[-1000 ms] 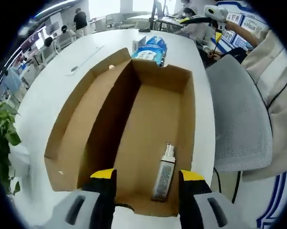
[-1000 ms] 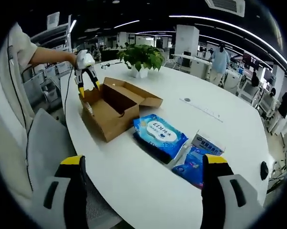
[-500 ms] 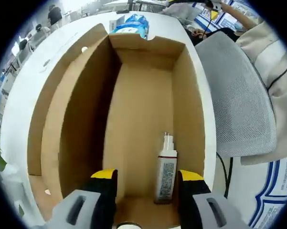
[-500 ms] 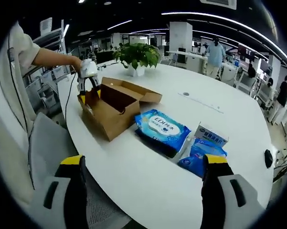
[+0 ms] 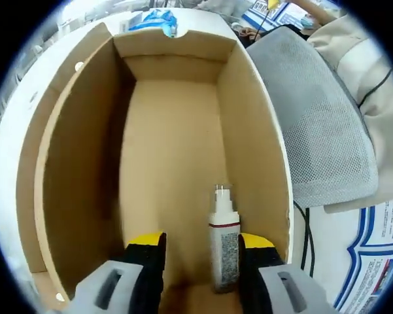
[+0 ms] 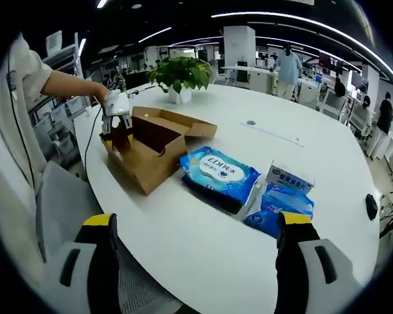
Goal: Operate the shoe box by opening the lid, removing the specified soft item, and placing it in the target area until the item is outside and the box remains undamaged.
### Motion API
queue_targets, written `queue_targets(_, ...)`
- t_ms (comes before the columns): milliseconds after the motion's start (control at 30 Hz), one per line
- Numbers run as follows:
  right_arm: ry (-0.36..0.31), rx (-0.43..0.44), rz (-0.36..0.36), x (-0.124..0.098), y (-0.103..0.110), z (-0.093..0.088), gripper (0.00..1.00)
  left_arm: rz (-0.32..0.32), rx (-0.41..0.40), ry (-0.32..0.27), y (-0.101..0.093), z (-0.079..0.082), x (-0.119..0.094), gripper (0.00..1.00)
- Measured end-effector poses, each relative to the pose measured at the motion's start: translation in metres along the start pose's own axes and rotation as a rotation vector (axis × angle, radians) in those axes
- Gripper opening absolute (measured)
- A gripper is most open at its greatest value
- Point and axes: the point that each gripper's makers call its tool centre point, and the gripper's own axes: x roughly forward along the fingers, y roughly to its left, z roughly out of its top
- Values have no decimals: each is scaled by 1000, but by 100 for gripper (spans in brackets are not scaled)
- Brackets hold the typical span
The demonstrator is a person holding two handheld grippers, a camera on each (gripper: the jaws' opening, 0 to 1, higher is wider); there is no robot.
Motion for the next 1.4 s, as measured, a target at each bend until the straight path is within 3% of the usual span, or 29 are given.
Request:
queue_targets(167,-6,2,10,5,2,3,96,15,12,0,1,0,5,41)
queue_targets(533,-30,6,27,11,8,9,96,66,14,-11,-1,5,12,21)
queue_targets(733,-45,15,30,12,11,12,96,91,17,10,3,4,10,20)
queue_targets(933,-65,21,31,12,14,15,96,140,-47,6,11,5,3,19)
queue_targets(1167,-94,23,38,11,19,22,96,199,-145,-75,15,17,-15,19)
queue_targets(1400,-123,18,49,13,25,30,96,248,-244,-228,15,46,-36,19)
